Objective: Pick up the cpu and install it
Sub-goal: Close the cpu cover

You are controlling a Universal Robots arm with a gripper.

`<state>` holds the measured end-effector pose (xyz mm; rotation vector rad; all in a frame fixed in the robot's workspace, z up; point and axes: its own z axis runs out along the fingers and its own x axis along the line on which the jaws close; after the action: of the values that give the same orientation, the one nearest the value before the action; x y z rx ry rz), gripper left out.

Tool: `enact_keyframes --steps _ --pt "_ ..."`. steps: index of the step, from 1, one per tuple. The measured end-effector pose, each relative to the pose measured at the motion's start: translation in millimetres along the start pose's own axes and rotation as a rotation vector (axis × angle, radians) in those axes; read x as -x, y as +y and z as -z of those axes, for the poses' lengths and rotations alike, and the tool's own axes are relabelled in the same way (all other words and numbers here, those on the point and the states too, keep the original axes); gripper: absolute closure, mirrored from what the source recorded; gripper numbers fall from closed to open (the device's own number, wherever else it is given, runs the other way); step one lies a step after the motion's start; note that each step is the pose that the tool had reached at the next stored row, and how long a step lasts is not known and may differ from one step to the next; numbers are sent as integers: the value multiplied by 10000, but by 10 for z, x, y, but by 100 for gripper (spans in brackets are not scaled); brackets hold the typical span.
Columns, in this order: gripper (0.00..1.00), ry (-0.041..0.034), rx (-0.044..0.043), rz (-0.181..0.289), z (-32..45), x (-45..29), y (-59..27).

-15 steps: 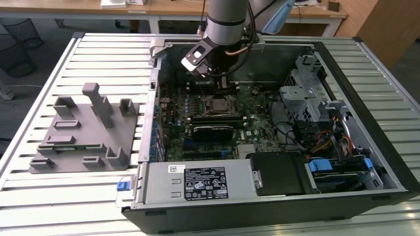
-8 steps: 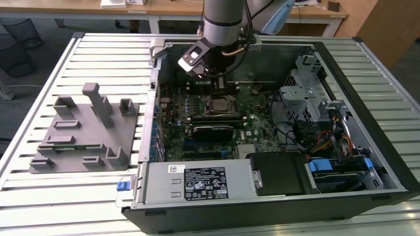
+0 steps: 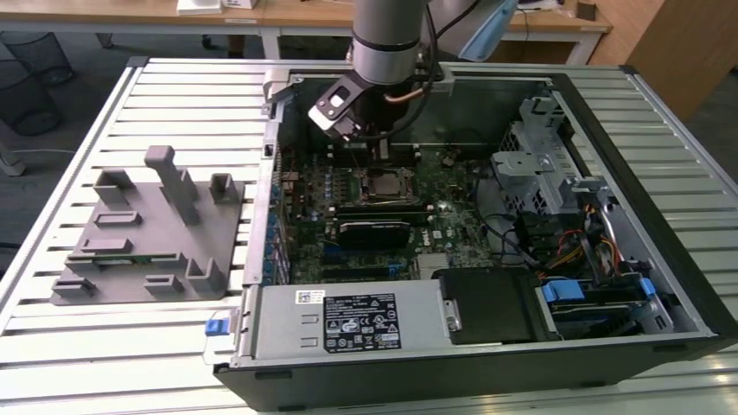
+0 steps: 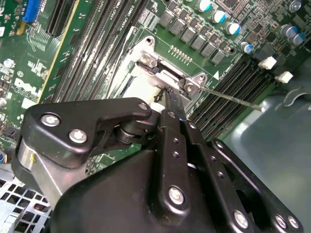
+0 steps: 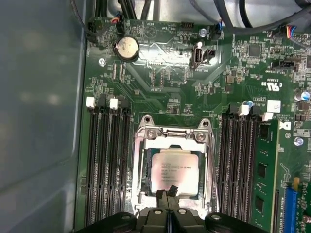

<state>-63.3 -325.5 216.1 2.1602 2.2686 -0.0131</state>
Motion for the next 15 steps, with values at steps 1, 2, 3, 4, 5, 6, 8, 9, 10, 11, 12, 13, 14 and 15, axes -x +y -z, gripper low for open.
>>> enact_keyframes --steps 1,2,3,4,5,6,8,9,10,11,12,13,14,15 --pt "89 0 -1 0 -13 0 -4" --pt "89 0 -1 -1 -27 0 -7" --pt "89 0 -1 0 -41 -1 -10" --pt "89 1 -3 -1 -54 -1 -13" --pt "89 0 -4 -1 -66 -1 -16" --pt "89 0 -5 0 -78 -2 -18" --pt "89 -2 -8 1 -102 -2 -20" --pt "89 -4 -10 1 -112 -2 -20" --pt "89 -6 -10 0 -123 -2 -21" --pt "89 -9 -10 0 -132 -2 -21" --pt "89 -11 -10 0 -139 -2 -21" --pt "89 -12 -11 0 -144 -3 -21" --pt "89 -13 -11 0 -150 -3 -21" --pt "89 -13 -11 0 -154 -3 -21"
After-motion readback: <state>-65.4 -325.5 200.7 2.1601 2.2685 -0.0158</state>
